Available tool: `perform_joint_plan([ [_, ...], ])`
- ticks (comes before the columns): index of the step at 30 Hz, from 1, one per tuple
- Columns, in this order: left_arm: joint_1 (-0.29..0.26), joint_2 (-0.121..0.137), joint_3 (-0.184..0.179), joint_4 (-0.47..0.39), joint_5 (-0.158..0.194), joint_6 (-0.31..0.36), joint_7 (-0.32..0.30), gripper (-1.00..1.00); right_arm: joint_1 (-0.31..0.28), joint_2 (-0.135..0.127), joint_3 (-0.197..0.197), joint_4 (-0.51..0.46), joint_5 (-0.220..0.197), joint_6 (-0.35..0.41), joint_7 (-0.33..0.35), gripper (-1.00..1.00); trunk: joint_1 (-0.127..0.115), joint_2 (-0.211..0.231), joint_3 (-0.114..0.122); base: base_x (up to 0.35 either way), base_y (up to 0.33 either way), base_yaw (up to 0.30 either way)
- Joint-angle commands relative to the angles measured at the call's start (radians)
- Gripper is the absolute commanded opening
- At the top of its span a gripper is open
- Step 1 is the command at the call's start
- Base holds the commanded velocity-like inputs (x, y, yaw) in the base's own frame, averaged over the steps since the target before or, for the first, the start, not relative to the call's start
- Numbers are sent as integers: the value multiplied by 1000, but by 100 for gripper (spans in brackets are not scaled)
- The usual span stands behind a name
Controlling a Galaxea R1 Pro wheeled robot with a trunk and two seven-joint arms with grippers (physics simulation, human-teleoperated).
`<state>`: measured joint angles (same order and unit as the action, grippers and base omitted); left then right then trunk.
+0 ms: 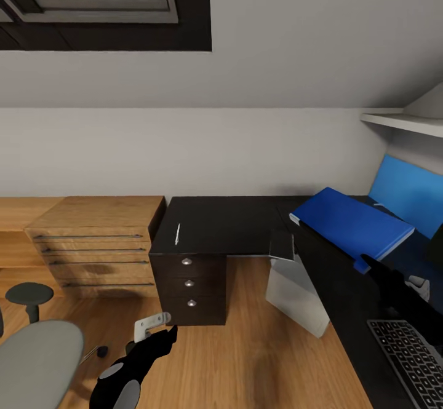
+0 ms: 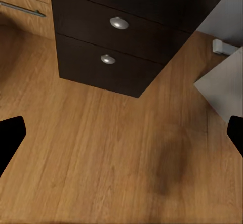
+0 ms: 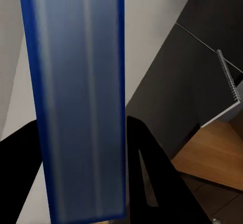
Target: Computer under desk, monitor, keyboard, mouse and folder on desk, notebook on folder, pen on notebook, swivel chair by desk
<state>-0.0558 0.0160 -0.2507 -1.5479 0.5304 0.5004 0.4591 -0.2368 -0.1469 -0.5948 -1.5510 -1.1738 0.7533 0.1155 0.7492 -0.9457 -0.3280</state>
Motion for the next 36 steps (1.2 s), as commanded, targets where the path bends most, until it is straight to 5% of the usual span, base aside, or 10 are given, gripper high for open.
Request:
perform_joint_plan([
  [1, -1, 1, -2, -1, 11, 1, 10, 100, -1, 0, -2, 0, 5, 6, 5, -100, 0, -1, -1, 0, 0, 0],
  [13, -1, 2, -1, -1, 11, 1, 10, 100, -1, 5, -2, 1, 4, 6, 16, -100, 0, -1, -1, 123, 0, 0],
  [17, -1, 2, -1, -1, 11, 1, 10, 100, -1, 24, 4, 20, 11, -55, 11, -100, 0, -1, -1, 320, 0, 0],
  [20, -1, 2, -1, -1, 11, 1, 10, 100, -1, 70, 13, 29, 10, -256, -67, -100, 0, -1, -1, 306, 0, 0],
  [24, -1, 2, -1, 0, 11, 1, 10, 100, -2, 114, 63, 41, 10, -370, -131, -100, 0, -1, -1, 228, 0, 0],
  [29, -1, 1, -2, 17, 11, 0, 10, 100, -23, 130, 161, 186, 9, -615, -162, -100, 0, -1, -1, 54, 0, 0],
  [31, -1, 1, -4, 23, 11, 0, 10, 100, -113, 129, 197, 320, 11, -734, -172, -100, 0, -1, -1, 11, 0, 0],
  [36, -1, 1, -5, 26, 11, 0, 10, 100, -276, 127, 209, 563, 11, -821, -179, -100, 0, -1, -1, 2, 0, 0],
])
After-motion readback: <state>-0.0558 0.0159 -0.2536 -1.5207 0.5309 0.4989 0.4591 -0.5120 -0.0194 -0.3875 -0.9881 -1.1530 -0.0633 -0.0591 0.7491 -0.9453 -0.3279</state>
